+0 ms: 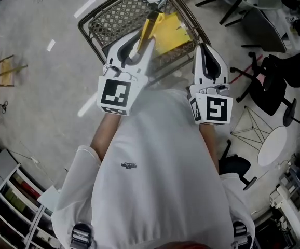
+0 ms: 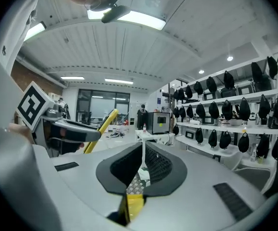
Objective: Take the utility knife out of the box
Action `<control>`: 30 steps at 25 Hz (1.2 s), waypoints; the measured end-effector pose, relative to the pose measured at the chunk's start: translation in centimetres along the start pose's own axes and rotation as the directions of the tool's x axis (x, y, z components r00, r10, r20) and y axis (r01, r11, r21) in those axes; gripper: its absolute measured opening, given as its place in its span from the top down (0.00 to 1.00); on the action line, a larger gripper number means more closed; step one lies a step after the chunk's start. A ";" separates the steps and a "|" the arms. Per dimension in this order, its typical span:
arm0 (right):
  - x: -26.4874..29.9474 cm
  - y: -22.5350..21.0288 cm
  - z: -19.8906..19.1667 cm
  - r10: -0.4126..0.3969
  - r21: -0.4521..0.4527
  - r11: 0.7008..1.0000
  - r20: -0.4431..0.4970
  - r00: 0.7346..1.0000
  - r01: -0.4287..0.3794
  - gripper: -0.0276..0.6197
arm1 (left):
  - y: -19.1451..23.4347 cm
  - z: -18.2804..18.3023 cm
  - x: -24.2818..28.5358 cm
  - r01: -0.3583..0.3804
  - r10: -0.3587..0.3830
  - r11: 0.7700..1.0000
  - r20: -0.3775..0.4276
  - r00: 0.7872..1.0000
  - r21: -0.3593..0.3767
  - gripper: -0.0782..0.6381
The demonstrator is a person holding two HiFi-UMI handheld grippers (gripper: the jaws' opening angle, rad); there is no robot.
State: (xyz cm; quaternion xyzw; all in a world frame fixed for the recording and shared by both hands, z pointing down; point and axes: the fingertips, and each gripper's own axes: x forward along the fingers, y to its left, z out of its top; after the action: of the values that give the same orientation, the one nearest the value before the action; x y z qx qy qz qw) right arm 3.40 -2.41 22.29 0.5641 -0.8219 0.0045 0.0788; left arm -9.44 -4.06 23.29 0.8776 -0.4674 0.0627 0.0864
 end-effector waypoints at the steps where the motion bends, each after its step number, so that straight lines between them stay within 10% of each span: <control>1: 0.0 0.4 0.0 0.006 -0.006 1.000 0.001 1.000 -0.006 0.96 | 0.2 0.2 -0.5 -0.009 0.009 1.000 0.011 1.000 -0.004 0.74; 30: -0.5 2.5 1.8 0.036 -0.034 0.999 0.043 0.998 -0.035 0.96 | 1.1 1.2 -5.4 -0.064 0.067 0.998 0.092 0.994 -0.025 0.74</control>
State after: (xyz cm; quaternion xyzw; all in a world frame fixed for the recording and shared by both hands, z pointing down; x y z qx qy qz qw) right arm 0.97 -1.24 20.66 0.5480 -0.8333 -0.0201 0.0702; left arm -13.32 -0.53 21.19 0.8627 -0.5001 0.0195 0.0722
